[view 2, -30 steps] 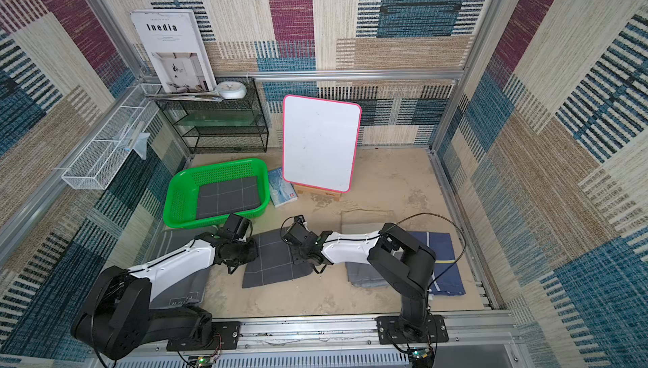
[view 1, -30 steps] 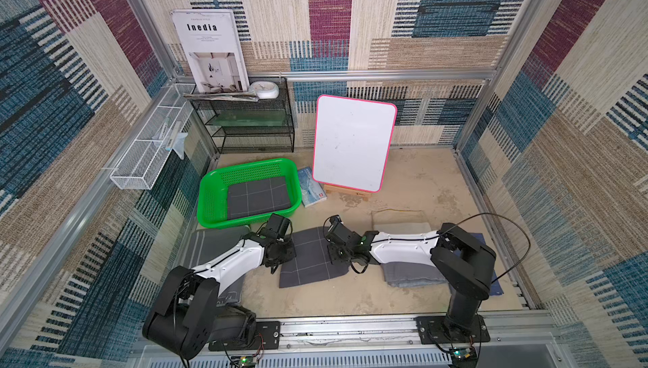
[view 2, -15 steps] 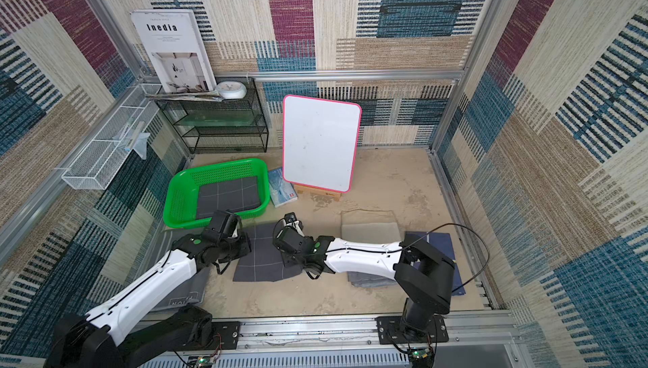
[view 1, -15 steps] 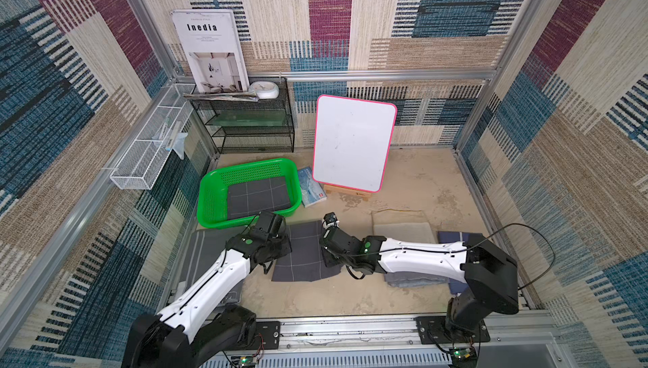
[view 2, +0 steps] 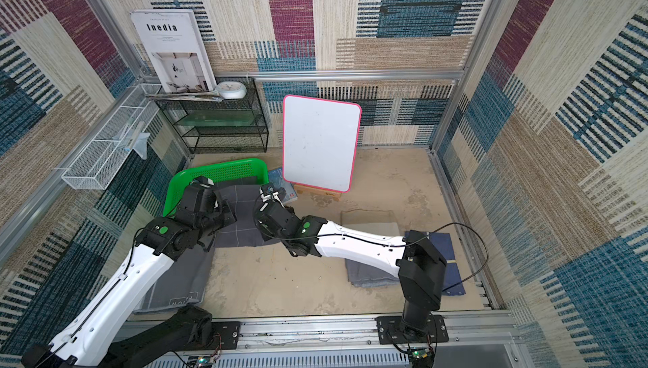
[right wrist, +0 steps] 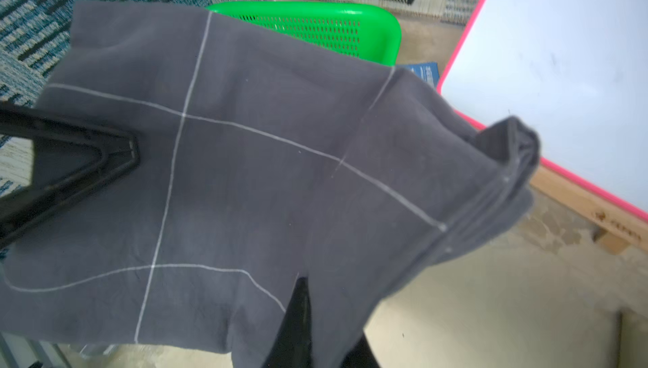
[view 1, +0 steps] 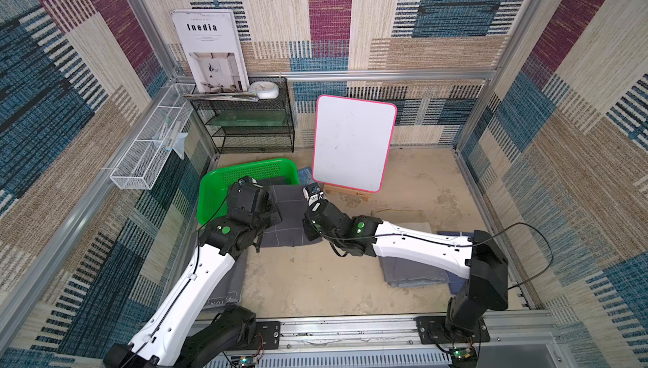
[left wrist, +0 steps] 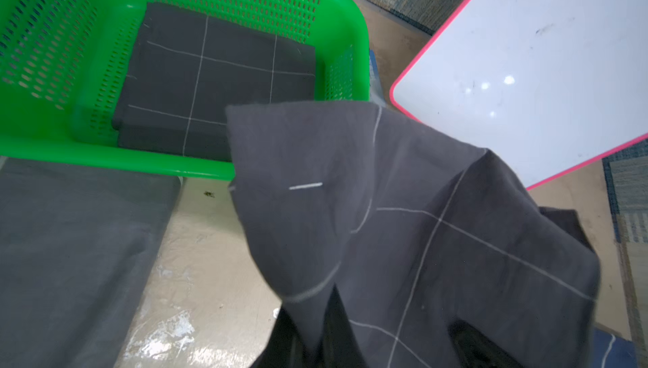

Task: Put the folded pillowcase in the basket
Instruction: Place the pillowcase in the basket.

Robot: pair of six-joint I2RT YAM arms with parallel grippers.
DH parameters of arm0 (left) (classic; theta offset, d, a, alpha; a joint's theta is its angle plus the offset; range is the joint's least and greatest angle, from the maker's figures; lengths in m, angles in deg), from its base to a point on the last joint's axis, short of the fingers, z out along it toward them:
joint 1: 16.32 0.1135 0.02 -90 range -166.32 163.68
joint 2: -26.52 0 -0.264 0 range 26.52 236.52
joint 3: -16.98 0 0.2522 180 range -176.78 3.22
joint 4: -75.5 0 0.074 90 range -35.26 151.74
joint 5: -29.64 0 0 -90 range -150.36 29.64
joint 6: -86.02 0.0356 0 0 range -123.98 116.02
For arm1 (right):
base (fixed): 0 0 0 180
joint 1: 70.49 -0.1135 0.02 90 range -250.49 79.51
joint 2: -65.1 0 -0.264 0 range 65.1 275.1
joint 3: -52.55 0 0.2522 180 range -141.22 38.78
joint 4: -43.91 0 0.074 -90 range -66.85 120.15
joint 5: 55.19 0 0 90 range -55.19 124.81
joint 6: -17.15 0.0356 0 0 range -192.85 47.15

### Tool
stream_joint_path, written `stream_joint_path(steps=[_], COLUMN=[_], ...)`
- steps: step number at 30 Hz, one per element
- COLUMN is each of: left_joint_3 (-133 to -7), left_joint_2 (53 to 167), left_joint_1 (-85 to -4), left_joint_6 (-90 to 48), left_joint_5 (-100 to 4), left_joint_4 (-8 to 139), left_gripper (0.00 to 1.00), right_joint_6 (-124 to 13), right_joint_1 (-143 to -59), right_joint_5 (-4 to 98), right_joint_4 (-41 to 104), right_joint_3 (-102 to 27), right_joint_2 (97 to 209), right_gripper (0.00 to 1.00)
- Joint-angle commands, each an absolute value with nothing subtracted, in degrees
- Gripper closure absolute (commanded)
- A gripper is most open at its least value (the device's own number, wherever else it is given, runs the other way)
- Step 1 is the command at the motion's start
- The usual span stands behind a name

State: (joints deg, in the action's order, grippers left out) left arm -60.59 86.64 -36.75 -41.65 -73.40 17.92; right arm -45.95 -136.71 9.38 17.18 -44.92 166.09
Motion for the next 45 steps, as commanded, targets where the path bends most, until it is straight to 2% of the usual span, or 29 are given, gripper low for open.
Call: stream_joint_path(steps=[1,11,21,36,45], left_joint_3=[-64.01,-68.67,-70.56,-71.85,-74.12], left_joint_2=[89.09,95.94,104.38,117.65,123.96], left_joint_1=[-35.53,-26.08,-16.87,-9.55,-7.9], left_joint_6=[-40.53,-39.71,-40.55,-40.34,-41.01], left_joint_5=[-80.43,-81.38,-77.39,-69.86,-69.89], left_joint_4=[18.19,22.39,27.33,34.49,33.39], left_gripper=[1.0,1.0,1.0,1.0,1.0], right_joint_6=[-51.24,-56.36,-57.64,-57.61,-55.53], right_joint_1=[-136.16,-133.14,-130.11,-125.54,-124.29], right_joint_5=[9.58,15.28,18.85,25.75,28.08], right_joint_4=[18.55,17.93,14.56,17.47,19.6], right_joint_3=[-50.43,-71.62,-91.13,-101.0,-101.48], right_joint_2=[169.74,185.93,201.75,214.16,217.4], right_gripper=[1.0,1.0,1.0,1.0,0.99])
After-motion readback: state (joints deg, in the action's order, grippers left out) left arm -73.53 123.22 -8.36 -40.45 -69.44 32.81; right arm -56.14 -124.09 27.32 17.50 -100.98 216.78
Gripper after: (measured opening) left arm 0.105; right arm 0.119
